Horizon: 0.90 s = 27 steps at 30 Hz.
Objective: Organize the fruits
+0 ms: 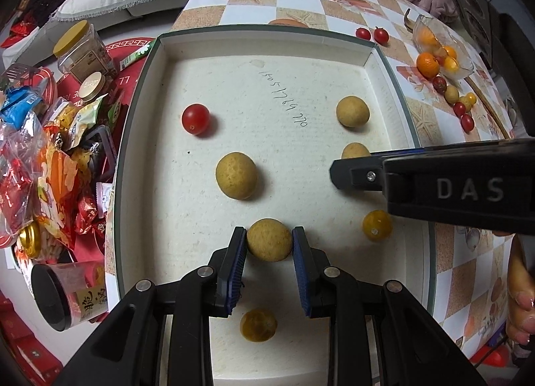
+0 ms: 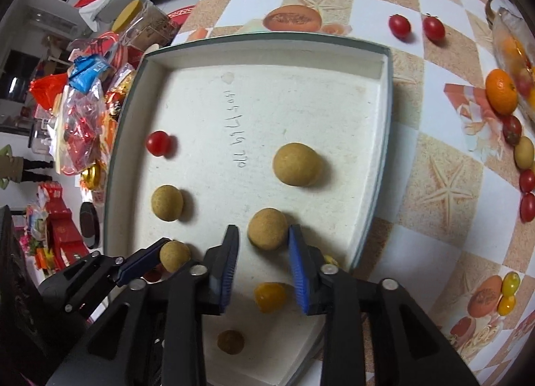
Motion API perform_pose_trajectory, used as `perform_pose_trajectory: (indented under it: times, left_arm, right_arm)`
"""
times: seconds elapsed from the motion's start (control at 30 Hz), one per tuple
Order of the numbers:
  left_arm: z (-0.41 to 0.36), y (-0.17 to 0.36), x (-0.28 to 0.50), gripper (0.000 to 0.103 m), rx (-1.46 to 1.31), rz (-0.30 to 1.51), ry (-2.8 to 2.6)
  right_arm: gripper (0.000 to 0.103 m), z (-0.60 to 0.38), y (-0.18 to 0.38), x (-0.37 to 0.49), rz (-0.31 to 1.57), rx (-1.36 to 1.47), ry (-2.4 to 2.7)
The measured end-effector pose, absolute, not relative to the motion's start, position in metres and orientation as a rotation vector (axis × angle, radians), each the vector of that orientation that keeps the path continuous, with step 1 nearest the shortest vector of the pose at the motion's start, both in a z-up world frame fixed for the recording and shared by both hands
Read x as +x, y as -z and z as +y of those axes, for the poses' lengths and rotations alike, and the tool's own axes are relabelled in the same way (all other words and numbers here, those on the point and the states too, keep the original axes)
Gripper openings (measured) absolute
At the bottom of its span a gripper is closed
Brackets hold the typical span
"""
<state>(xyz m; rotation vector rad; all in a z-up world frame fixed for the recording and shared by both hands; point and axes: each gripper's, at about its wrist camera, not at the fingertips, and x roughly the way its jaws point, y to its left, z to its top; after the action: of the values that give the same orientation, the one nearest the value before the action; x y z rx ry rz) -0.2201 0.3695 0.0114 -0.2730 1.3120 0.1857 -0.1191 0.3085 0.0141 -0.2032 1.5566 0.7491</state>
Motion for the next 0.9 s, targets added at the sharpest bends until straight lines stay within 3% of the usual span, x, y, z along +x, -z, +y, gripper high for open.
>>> perform_pose_trajectory:
  times: [0.07, 0.17, 0.2, 0.23, 0.27, 0.3, 0.67, 0.73, 0.9]
  left_arm:
    - [0.370, -0.012, -0.221, 0.030, -0.271, 1.320, -0.192]
    - [0.372, -0.013, -0.223, 0.030, -0.278, 1.328, -0.185]
    - [0.372, -0.014, -0.225, 0.042, -0.276, 1.332, -0.182]
    - [0.373, -0.016, -0.227, 0.069, -0.270, 1.327, -0.188]
    - [0.374, -0.019, -0.229, 0.076, -0.260, 1.310, -0.199]
    - [0.374, -0.026, -0.233, 0.077, -0.243, 1.274, -0.212]
    - [0.357, -0.047, -0.226, 0.077, -0.188, 1.293, -0.175]
    - [0.352, -0.051, -0.225, 0.077, -0.174, 1.295, -0.168]
    - [0.343, -0.053, -0.222, 0.077, -0.157, 1.308, -0.158]
  right_arm:
    - [0.053, 0.307, -0.016, -0.118, 1.549, -0.212, -0.734]
    - [0.061, 0.305, -0.024, -0.116, 1.537, -0.180, -0.737]
    - [0.064, 0.305, -0.026, -0.116, 1.531, -0.177, -0.739]
    - [0.070, 0.304, -0.030, -0.116, 1.520, -0.173, -0.744]
    - [0.075, 0.303, -0.035, -0.116, 1.509, -0.170, -0.745]
    - [0.082, 0.302, -0.038, -0.115, 1.500, -0.164, -0.746]
    - [0.090, 0.253, -0.064, -0.108, 1.462, -0.100, -0.625]
    - [0.100, 0.240, -0.064, -0.108, 1.470, -0.088, -0.594]
    - [0.102, 0.209, -0.064, -0.112, 1.486, -0.055, -0.551]
